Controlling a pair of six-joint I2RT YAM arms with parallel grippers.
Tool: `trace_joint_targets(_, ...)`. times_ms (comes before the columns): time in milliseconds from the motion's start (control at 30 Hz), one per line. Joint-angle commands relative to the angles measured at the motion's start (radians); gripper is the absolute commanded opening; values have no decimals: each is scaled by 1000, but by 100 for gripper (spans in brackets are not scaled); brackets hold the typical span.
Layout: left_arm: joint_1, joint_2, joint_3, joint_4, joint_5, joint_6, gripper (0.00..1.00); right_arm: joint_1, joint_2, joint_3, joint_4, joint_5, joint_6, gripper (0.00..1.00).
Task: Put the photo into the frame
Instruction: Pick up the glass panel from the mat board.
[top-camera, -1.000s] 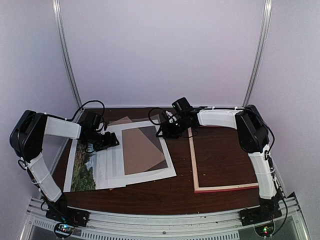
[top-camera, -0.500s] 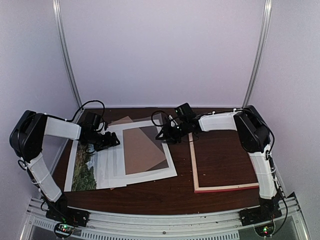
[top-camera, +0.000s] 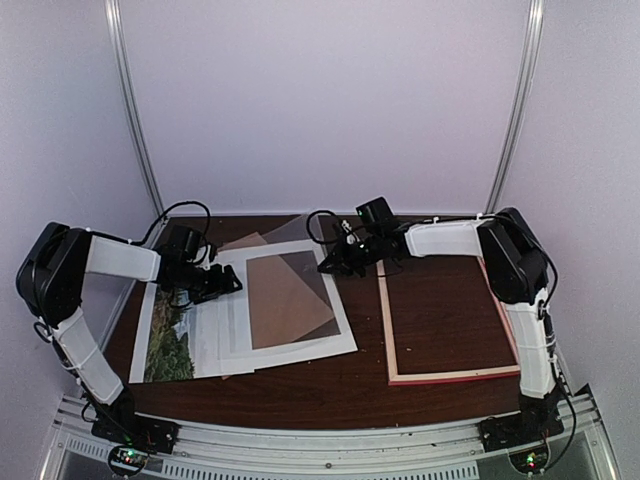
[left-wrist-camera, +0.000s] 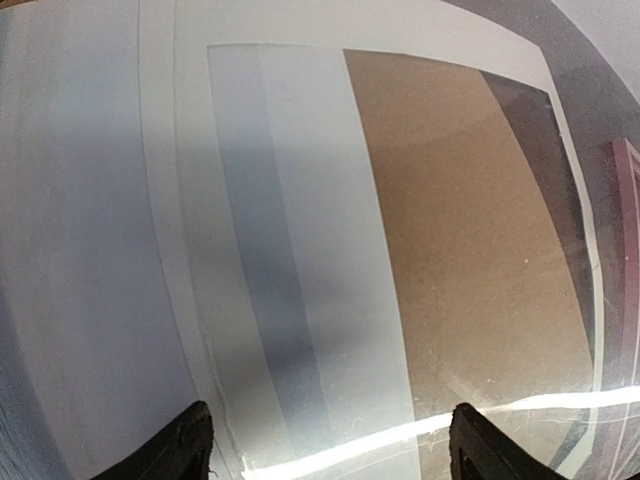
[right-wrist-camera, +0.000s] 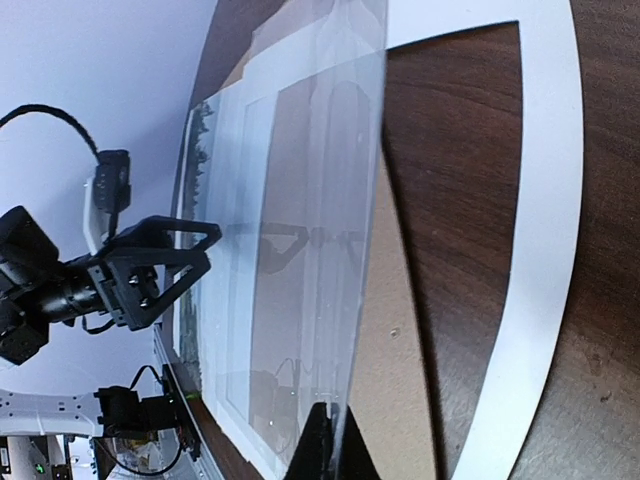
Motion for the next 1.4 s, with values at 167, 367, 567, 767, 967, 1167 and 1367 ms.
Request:
trace_joint_targets(167, -8, -186, -47, 41, 89, 21, 95, -20, -261, -54, 5, -119, -135, 0)
trace_joint_targets(367, -7, -239, -75, 151, 199, 63, 97, -23, -373, -63, -90, -162, -245, 0)
trace_joint_targets(567, -6, -243, -90, 286, 355, 48, 98, -26, -465, -33, -193, -192, -332, 0)
trace_joint_targets(767, -8, -195, -75, 417, 492, -23, 98, -24, -523, 22, -290, -217, -385, 0)
trace_joint_targets(967, -30, -130, -47, 484, 556, -71, 98, -20, -572, 49, -318, -233, -391, 0)
trace_joint_targets(1167, -43, -90, -41, 575, 606, -141, 98, -19, -616, 40, -307, -250, -378, 0)
trace_joint_targets(1367, -80, -30, -22, 673, 647, -202, 98, -19, -635, -1, -264, -260, -354, 0)
